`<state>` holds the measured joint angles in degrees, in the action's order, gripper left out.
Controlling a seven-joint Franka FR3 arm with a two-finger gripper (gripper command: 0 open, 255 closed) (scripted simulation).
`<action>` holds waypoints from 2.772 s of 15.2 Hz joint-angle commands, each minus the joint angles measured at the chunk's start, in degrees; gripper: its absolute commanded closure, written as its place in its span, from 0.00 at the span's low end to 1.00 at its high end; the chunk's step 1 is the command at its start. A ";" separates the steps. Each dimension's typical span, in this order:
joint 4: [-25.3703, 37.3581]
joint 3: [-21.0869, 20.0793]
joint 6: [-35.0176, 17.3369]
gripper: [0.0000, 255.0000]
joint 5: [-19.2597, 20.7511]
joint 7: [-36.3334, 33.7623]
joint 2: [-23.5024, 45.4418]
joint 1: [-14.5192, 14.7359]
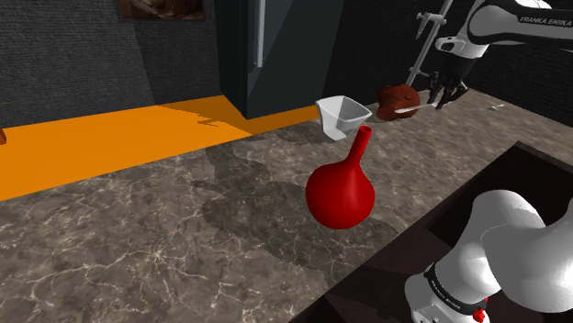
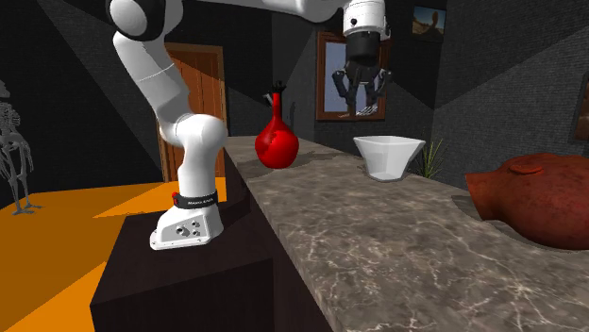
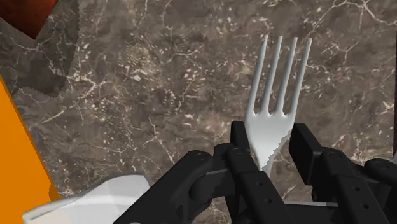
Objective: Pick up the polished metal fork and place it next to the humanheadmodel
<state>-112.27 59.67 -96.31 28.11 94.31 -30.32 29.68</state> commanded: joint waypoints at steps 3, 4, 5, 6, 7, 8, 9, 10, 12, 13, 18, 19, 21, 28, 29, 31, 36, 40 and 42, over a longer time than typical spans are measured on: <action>10.10 16.27 -1.72 1.00 -5.83 6.89 9.76 12.41; 12.78 23.00 -1.95 1.00 -7.56 8.65 11.92 18.06; 16.17 32.24 -1.68 1.00 -8.43 9.87 12.89 26.78; 15.43 31.30 -2.03 1.00 -7.02 8.88 11.54 26.46; 14.66 30.96 -2.62 1.00 -6.42 8.44 10.99 26.24; 13.88 30.90 -3.32 1.00 -6.19 8.25 10.80 26.05; 13.10 30.93 -4.05 1.00 -6.04 8.11 10.70 25.91; 12.35 30.99 -4.77 1.00 -5.88 7.97 10.59 25.81; 10.88 31.23 -6.21 1.00 -5.55 7.69 10.38 25.70; 10.18 31.40 -6.92 1.00 -5.38 7.54 10.27 25.71; 6.87 32.72 -10.41 1.00 -4.38 6.75 9.65 26.21; 6.25 33.07 -11.09 1.00 -4.14 6.58 9.51 26.40; 5.06 33.84 -12.44 1.00 -3.64 6.21 9.20 26.87; 1.35 37.21 -16.98 1.00 -1.53 4.73 7.85 29.22; 0.88 37.76 -17.61 1.00 -1.17 4.49 7.61 29.63; -0.02 38.91 -18.84 1.00 -0.44 3.99 7.13 30.49; -2.04 41.95 -21.81 1.00 1.65 2.61 5.73 32.85; -3.40 44.53 -24.07 1.00 3.54 1.39 4.44 34.86; -3.99 45.86 -25.16 1.00 4.54 0.74 3.74 35.90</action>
<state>-115.99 104.86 -120.93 32.14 95.41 -26.23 65.01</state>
